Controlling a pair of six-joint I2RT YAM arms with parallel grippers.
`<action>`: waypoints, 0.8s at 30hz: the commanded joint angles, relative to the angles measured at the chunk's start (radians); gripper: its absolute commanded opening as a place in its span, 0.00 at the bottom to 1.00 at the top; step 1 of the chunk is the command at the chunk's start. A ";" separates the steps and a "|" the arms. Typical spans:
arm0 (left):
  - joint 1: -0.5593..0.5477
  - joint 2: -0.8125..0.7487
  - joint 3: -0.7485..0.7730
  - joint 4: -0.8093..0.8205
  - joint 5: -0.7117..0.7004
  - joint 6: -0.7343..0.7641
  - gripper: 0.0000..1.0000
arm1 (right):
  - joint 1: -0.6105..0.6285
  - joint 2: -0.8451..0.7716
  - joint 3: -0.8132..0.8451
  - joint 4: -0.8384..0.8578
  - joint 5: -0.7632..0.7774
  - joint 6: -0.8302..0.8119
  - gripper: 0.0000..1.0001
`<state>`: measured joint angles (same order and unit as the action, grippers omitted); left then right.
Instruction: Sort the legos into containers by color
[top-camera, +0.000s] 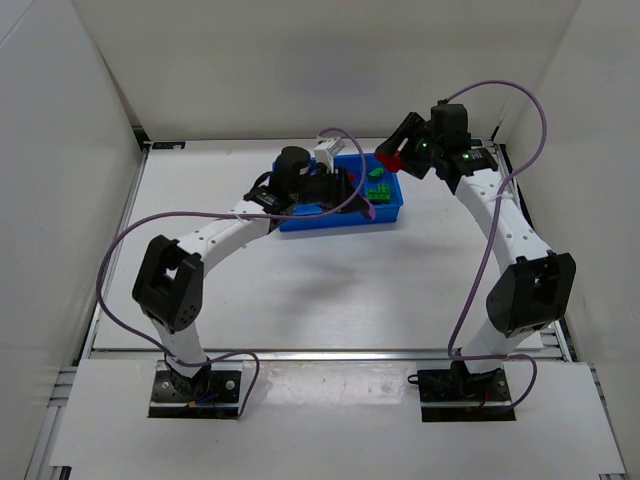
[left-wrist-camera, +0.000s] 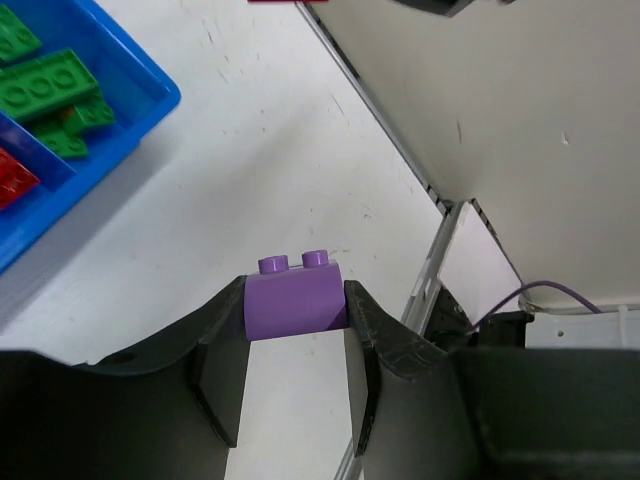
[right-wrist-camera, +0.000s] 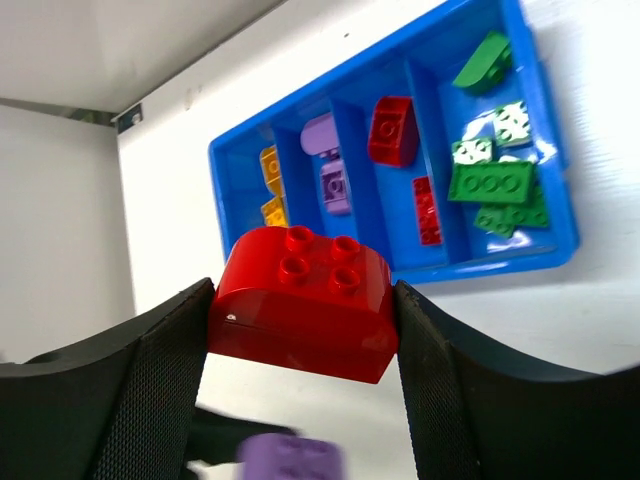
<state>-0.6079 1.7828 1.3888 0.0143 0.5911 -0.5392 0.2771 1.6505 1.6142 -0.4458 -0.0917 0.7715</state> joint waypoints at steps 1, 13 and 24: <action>0.057 -0.117 0.006 -0.037 -0.073 0.065 0.16 | -0.012 -0.035 0.009 0.039 0.033 -0.086 0.00; 0.206 -0.008 0.134 -0.227 -0.252 0.222 0.17 | 0.002 -0.097 -0.086 0.058 0.044 -0.218 0.00; 0.209 0.130 0.227 -0.257 -0.280 0.269 0.18 | 0.065 -0.086 -0.066 0.076 0.073 -0.336 0.00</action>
<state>-0.3950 1.9198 1.5669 -0.2245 0.3340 -0.3000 0.3309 1.5951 1.5276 -0.4225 -0.0448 0.4870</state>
